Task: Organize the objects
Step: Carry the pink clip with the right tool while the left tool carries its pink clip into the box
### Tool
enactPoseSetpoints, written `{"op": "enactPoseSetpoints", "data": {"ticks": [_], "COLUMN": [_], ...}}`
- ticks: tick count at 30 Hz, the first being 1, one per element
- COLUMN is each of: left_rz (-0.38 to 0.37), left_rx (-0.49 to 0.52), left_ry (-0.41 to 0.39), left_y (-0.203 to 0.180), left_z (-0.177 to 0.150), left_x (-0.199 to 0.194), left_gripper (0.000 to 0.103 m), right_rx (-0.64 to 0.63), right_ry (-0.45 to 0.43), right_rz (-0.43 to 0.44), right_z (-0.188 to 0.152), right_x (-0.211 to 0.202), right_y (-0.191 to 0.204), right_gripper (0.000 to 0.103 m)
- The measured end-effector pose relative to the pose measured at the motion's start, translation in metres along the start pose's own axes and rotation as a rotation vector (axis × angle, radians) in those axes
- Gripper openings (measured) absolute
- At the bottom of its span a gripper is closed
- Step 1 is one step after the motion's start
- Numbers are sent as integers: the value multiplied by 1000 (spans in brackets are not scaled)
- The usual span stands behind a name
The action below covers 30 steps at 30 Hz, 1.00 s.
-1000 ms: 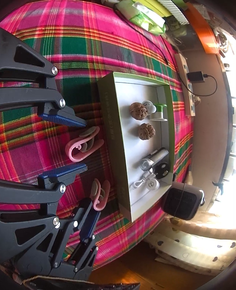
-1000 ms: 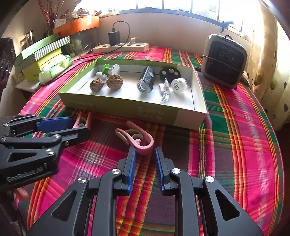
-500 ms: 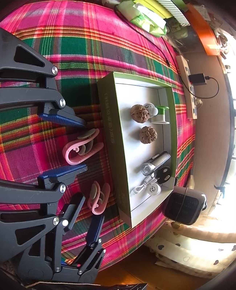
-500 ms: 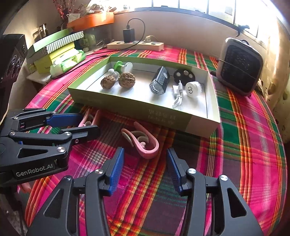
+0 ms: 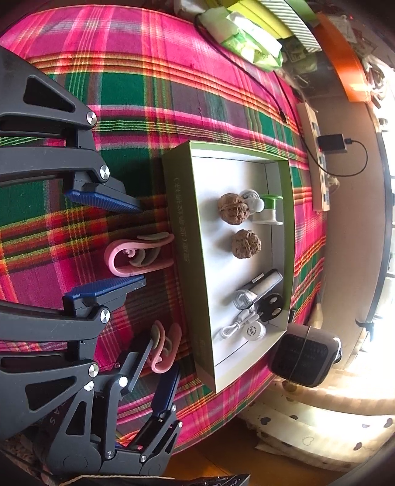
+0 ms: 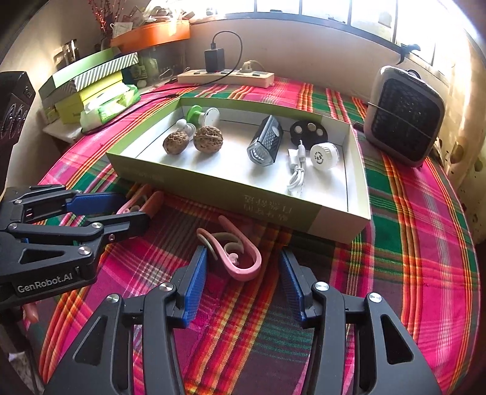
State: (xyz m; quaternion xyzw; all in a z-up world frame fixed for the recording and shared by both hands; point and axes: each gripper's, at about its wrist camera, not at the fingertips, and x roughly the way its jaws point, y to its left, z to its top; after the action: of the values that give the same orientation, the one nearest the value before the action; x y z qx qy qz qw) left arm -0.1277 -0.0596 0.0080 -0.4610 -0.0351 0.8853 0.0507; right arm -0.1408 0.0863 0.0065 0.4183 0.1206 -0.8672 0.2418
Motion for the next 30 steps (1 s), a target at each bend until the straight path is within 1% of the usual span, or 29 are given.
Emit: {"op": "enactPoseSetpoints", "data": {"ticks": [1, 3, 7, 10, 17, 21, 30], "left_rz": [4, 13, 19, 18, 24, 21, 13], "left_rx": [3, 12, 15, 15, 11, 9, 5], "left_ry": [1, 1, 0, 0, -3, -4, -5], "left_y": [0, -1, -1, -1, 2, 2, 4], "left_z": [0, 1, 2, 2, 3, 3, 4], "left_x": [0, 1, 1, 1, 1, 1, 1], "left_gripper": [40, 40, 40, 38, 24, 22, 21], "right_rx": [2, 3, -1, -2, 3, 6, 18], "right_ry": [-1, -3, -6, -6, -6, -6, -6], "right_rz": [-3, -5, -3, -3, -6, -11, -16], "right_z": [0, 0, 0, 0, 0, 0, -1], "right_x": [0, -1, -1, -1, -1, -1, -3], "right_y": [0, 0, 1, 1, 0, 0, 0], "right_gripper": [45, 37, 29, 28, 27, 27, 27]}}
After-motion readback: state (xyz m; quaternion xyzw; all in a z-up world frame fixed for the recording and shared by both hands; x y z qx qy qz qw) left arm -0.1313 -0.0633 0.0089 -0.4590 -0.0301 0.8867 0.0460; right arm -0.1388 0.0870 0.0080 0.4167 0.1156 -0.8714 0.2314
